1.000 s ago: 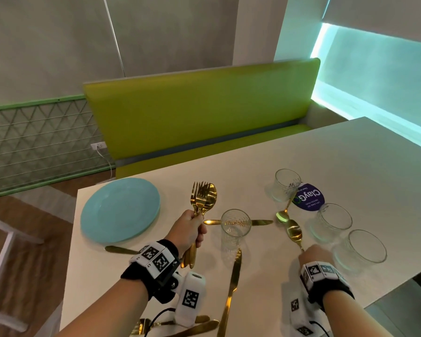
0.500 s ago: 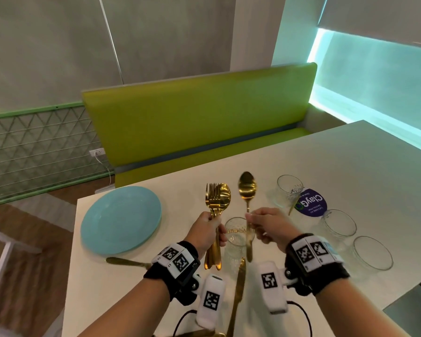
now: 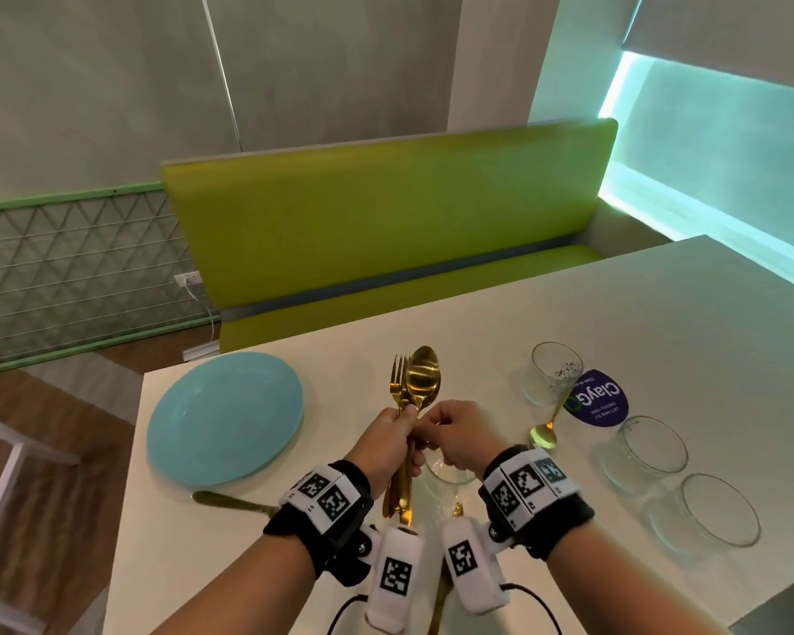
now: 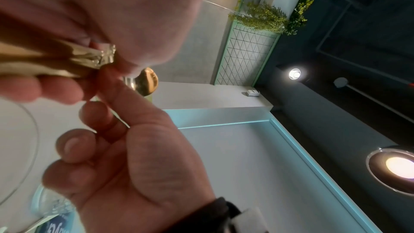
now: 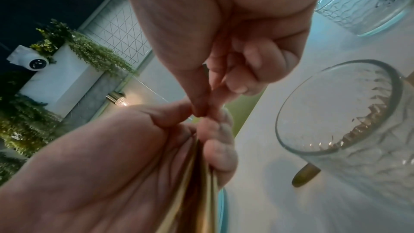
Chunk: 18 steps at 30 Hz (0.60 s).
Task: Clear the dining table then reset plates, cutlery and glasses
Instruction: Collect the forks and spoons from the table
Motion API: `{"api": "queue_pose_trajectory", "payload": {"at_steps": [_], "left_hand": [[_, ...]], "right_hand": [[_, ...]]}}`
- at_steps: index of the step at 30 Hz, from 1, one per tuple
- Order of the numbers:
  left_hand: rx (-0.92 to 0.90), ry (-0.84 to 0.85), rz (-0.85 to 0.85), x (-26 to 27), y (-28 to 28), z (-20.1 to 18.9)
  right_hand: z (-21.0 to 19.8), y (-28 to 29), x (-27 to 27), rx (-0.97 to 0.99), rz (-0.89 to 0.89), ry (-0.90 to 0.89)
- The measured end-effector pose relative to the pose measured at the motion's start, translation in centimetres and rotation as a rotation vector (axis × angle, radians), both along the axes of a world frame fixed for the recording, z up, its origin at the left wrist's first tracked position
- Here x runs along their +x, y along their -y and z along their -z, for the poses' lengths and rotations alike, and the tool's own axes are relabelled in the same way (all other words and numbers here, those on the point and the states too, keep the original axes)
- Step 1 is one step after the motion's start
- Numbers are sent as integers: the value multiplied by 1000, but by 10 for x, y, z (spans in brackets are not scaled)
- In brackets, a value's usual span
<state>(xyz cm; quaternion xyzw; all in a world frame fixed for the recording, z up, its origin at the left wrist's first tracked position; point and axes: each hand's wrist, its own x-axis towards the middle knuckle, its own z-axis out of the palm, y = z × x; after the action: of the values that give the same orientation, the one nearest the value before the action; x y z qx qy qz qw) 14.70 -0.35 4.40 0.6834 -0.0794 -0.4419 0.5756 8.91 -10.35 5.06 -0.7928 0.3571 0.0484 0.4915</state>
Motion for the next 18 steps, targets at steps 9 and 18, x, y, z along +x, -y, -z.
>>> {"api": "queue_pose_trajectory", "payload": {"at_steps": [9, 18], "left_hand": [[83, 83, -51, 28, -2, 12], [132, 84, -150, 38, -7, 20]], "right_hand": [[12, 117, -27, -578, 92, -380], [83, 161, -38, -821, -273, -660]]}}
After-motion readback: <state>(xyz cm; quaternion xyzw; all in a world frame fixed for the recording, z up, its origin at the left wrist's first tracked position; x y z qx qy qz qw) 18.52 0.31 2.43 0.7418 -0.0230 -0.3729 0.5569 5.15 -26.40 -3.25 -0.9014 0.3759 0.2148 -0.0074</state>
